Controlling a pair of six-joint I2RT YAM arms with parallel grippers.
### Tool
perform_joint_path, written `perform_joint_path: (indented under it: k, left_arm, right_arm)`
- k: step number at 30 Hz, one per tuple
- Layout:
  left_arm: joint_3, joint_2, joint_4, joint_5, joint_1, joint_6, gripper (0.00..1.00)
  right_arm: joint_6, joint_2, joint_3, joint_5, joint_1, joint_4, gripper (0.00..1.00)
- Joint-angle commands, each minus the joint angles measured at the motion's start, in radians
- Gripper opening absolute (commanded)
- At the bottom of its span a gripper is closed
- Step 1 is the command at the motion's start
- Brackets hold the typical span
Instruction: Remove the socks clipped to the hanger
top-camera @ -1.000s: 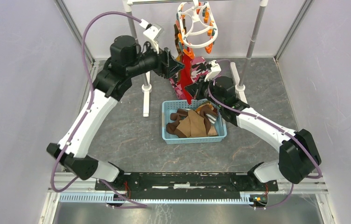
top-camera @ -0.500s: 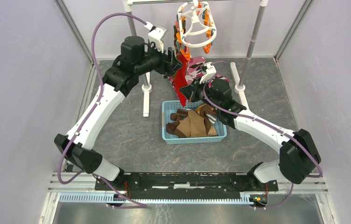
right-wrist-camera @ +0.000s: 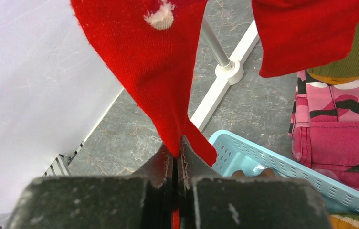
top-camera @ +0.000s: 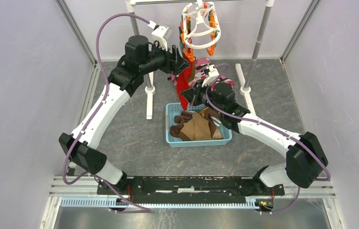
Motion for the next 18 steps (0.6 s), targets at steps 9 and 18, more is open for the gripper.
perform_joint_path:
  k: [9, 18]
  left_arm:
    - [0.062, 0.083, 0.112, 0.024, 0.031, -0.076, 0.63]
    - [0.143, 0.129, 0.151, 0.024, 0.032, -0.101, 0.62]
  right_arm:
    - [0.017, -0.023, 0.037, -0.003, 0.011, 0.041, 0.0]
    - [0.018, -0.017, 0.026, -0.014, 0.02, 0.041, 0.0]
